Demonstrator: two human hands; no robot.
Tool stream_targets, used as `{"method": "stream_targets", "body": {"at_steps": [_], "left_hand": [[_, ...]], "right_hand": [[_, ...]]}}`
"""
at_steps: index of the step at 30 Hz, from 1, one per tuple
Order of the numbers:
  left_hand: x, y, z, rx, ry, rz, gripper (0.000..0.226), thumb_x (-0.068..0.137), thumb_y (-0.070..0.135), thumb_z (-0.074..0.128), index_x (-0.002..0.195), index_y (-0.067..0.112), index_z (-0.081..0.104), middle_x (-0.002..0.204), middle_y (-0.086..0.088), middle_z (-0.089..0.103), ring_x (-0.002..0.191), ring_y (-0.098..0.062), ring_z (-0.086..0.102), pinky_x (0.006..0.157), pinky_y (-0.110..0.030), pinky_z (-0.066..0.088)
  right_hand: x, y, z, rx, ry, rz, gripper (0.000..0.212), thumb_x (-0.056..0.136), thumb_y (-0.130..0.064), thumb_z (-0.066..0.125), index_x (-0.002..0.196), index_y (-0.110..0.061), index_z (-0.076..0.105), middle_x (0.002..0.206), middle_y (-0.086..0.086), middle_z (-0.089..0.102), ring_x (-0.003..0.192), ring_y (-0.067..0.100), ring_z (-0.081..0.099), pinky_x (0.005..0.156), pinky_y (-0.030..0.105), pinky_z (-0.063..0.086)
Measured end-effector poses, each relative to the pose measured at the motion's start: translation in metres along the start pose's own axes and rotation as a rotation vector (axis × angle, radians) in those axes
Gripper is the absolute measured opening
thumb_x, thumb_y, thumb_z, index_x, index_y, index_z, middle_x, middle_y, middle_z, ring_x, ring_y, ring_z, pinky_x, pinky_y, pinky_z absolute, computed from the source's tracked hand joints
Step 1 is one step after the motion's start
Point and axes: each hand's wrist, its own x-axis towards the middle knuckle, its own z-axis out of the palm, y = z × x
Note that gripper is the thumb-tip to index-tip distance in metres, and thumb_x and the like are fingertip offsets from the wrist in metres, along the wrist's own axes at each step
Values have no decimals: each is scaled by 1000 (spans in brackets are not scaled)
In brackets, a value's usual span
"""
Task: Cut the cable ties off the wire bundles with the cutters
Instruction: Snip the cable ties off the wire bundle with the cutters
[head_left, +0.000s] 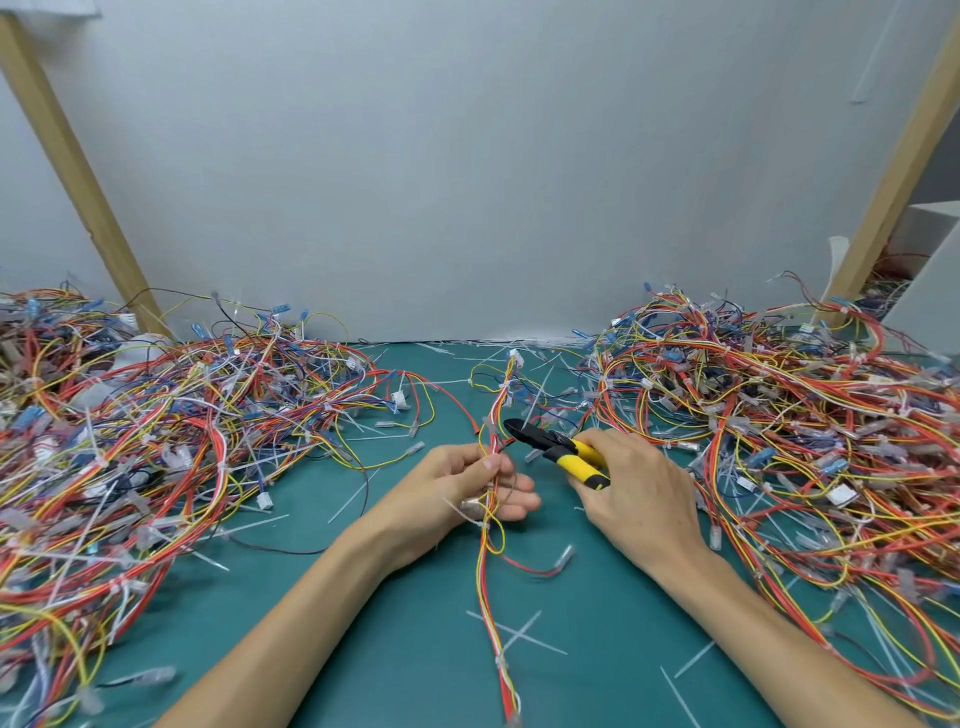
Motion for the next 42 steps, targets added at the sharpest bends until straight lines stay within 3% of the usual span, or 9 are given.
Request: {"method": "stream_targets", "body": {"at_steps": [3,6,10,15,24,33,36,42], "left_hand": [[1,1,5,83,89,13,22,103,19,41,91,5,54,56,-5,53,39,-12,44,39,-18,38],[3,-2,8,156,186,48,31,104,29,40,85,10,57,48,0,47,30,-7,30,34,-12,24],[2,-3,8,191,189,77,34,106,27,34,81,10,50,48,-1,44,30,-7,26,33,-12,22],[1,-3,8,163,163,60,33,106,24,30,79,12,44,52,-2,40,31,-6,25,32,-12,21],[1,-2,5,177,132,32,32,107,25,29,81,12,44,49,2,40,31,-5,25,31,-13,22],[2,-4,3,157,121,39,33,106,26,30,79,13,45,51,0,39,31,-5,24,33,-11,20],[1,-5,4,145,123,50,34,106,26,30,79,13,44,51,0,38,31,-5,24,32,-12,20],[2,-5,3,122,137,62,33,106,26,31,78,14,44,49,1,37,32,-6,23,32,-13,18]], "right_hand": [[1,2,2,-4,-27,-8,17,82,-38,71,90,-29,58,82,-9,60,84,21,56,59,29,29],[2,3,3,8,-57,-35,21,83,-36,71,92,-25,55,83,-6,54,83,22,52,60,29,30],[1,2,4,-3,-105,-46,25,85,-39,67,97,-23,52,84,-5,46,80,23,49,60,31,33],[0,0,3,-45,-106,-64,32,84,-43,66,104,-23,52,86,-4,53,82,24,53,64,30,32],[-1,-2,-1,-11,-99,-31,24,80,-43,59,79,-25,44,68,-7,55,67,25,52,54,33,41],[-1,-1,-1,-7,-66,-38,22,78,-41,61,81,-27,45,70,-7,54,67,24,51,53,31,35],[-1,-1,-1,-50,6,-78,28,73,-37,71,89,-25,53,78,-7,57,72,24,55,58,27,29],[1,-1,1,-23,28,-85,40,69,-29,78,101,-20,56,90,-3,56,84,25,54,75,36,42]]}}
